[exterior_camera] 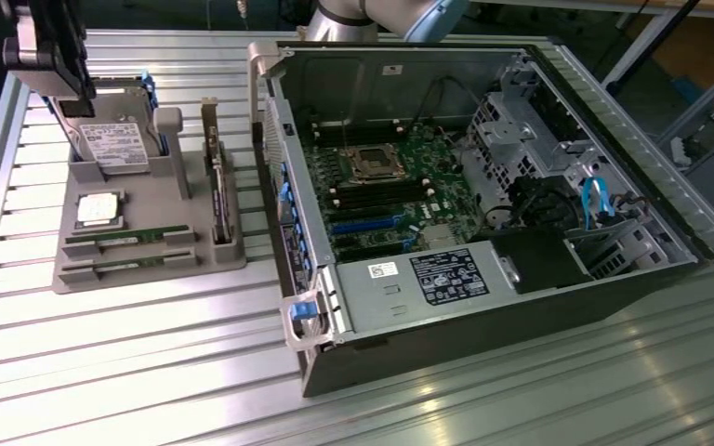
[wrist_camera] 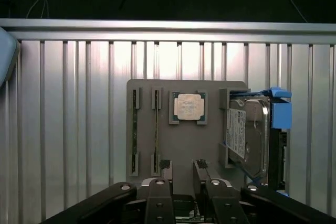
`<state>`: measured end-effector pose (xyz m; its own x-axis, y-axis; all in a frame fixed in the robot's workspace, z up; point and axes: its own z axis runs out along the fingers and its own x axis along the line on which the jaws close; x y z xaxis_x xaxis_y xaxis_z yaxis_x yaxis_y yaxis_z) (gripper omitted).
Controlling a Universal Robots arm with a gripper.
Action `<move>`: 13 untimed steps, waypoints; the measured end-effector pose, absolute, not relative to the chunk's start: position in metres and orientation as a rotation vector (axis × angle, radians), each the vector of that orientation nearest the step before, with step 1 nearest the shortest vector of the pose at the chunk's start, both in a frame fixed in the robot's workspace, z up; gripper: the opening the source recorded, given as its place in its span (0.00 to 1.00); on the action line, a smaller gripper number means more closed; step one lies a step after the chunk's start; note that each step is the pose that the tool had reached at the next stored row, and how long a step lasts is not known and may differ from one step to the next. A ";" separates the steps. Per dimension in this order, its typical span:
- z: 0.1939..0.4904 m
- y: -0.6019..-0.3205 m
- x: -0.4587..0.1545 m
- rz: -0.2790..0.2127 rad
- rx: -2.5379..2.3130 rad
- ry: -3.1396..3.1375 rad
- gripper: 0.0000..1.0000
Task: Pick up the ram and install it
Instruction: 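Pick up the ram and move it above insertion slot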
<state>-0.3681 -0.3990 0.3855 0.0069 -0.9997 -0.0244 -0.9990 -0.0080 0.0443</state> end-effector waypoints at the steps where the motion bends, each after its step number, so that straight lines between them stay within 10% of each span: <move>1: 0.385 -0.399 -0.368 -0.076 2.219 -2.202 0.30; 13: 0.357 -0.399 -0.368 -0.076 2.219 -2.203 0.30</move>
